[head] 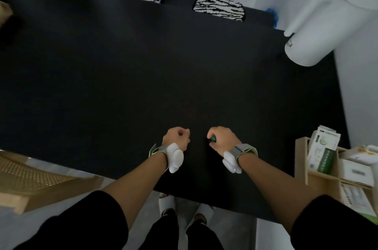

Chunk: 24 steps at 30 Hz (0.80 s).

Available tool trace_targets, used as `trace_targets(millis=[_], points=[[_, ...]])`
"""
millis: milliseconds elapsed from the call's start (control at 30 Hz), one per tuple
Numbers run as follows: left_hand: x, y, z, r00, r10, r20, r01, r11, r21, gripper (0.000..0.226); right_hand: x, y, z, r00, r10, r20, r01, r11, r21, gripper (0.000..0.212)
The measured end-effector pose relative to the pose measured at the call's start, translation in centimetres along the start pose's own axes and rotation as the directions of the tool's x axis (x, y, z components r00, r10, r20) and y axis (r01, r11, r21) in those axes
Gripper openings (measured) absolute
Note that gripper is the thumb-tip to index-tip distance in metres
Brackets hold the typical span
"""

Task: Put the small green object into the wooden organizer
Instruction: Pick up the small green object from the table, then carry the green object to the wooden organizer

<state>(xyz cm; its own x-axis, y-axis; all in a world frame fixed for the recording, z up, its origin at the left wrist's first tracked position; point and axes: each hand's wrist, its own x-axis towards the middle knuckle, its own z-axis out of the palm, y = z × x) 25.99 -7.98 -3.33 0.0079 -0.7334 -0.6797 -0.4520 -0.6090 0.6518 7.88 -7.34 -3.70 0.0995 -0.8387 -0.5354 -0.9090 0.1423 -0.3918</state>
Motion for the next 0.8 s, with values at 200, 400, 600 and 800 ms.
trace_targets(millis=[200, 400, 600, 800], points=[[0.3, 0.4, 0.5, 1.000, -0.008, 0.029, 0.007, 0.999, 0.037, 0.024, -0.3, 0.5, -0.6, 0.997, 0.015, -0.079, -0.007, 0.996, 0.090, 0.012], [-0.2, 3.8, 3.6, 0.994, 0.061, 0.092, -0.070, 0.993, 0.093, 0.023, -3.1, 3.5, -3.3, 0.986, 0.100, -0.136, -0.068, 0.973, 0.223, 0.011], [-1.7, 7.3, 9.4, 0.972, 0.122, 0.202, -0.159, 0.971, 0.179, 0.027, -7.8, 8.4, -5.5, 0.932, 0.269, -0.243, -0.163, 0.910, 0.381, 0.009], [-3.9, 9.8, 15.6, 0.935, 0.147, 0.323, -0.233, 0.941, 0.245, 0.028, -13.6, 14.4, -6.4, 0.832, 0.427, -0.354, -0.251, 0.859, 0.446, 0.012]])
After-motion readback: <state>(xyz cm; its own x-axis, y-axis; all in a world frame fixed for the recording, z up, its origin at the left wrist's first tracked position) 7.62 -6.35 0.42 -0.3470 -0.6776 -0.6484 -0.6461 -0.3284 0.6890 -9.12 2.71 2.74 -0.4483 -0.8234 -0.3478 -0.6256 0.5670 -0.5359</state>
